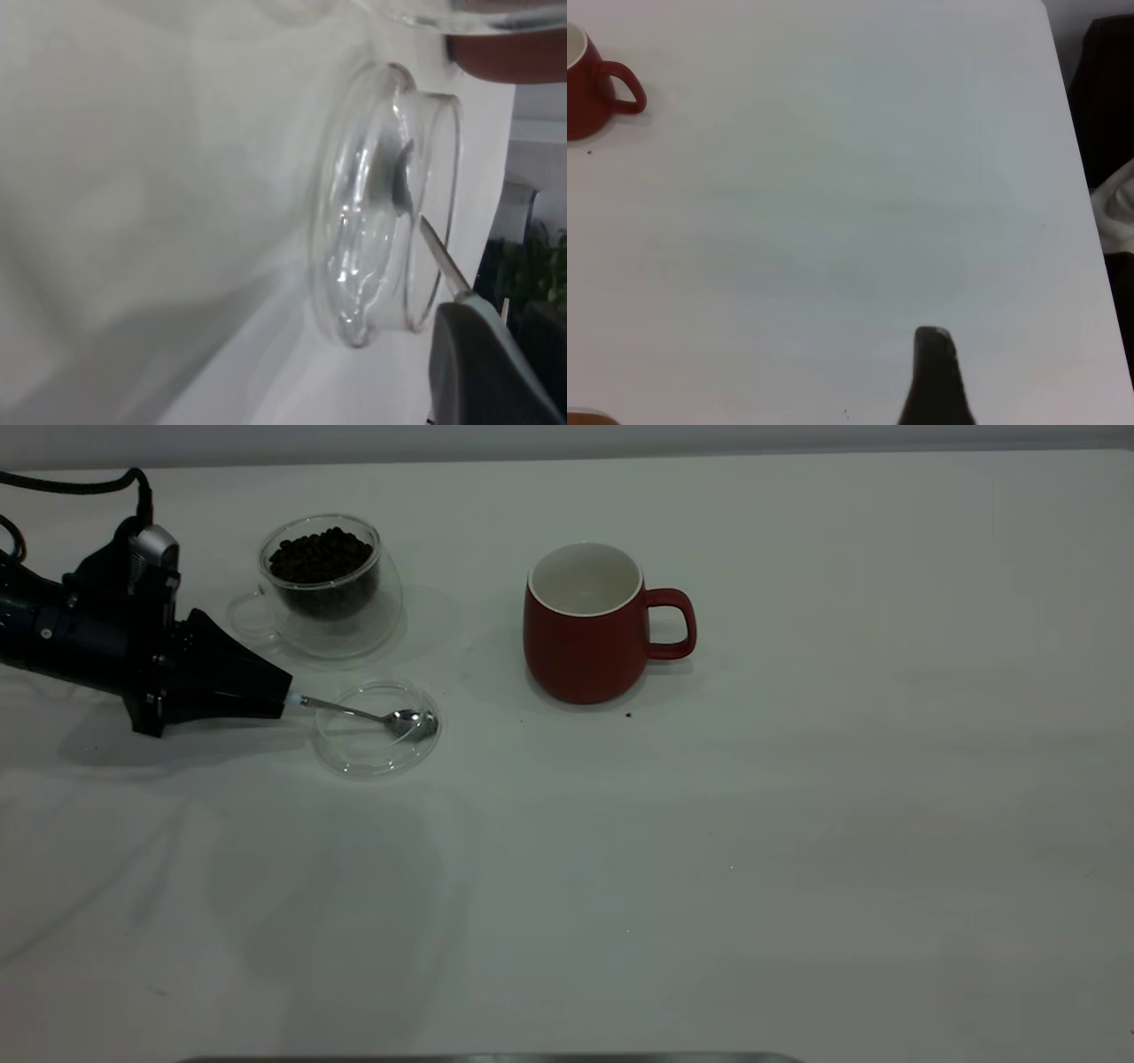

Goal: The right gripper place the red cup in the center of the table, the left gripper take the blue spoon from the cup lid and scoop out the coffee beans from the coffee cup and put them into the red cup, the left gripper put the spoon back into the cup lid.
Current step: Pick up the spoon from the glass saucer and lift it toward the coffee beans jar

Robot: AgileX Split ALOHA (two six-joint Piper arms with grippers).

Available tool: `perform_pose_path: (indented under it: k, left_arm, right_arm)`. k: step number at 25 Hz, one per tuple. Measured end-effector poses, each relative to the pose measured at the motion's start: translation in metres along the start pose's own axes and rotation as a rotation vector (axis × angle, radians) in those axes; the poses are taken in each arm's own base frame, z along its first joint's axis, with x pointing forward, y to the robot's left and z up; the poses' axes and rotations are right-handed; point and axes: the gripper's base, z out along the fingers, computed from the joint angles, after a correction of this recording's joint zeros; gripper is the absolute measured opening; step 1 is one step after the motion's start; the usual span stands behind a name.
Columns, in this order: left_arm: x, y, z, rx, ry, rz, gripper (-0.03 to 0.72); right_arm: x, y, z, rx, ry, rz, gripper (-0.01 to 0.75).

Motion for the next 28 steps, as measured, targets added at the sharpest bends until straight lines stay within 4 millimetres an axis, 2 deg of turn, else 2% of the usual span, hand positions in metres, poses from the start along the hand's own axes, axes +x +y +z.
perform_pose_path:
  k: [5, 15, 23, 28]
  left_arm:
    - [-0.001, 0.0, -0.001, -0.001, 0.003, 0.007, 0.118]
    - [-0.02, -0.006, -0.016, -0.085, 0.084, 0.035, 0.113]
    - [-0.033, -0.03, -0.037, -0.175, 0.102, 0.063, 0.113]
    - [-0.036, -0.039, -0.043, -0.195, 0.097, 0.046, 0.113]
  right_arm:
    - [0.0, 0.0, 0.0, 0.0, 0.0, -0.001, 0.591]
    - [0.0, 0.0, 0.0, 0.0, 0.0, 0.0, 0.591]
    - [0.0, 0.0, 0.0, 0.0, 0.0, -0.001, 0.591]
    - [0.0, 0.0, 0.0, 0.0, 0.0, -0.001, 0.591]
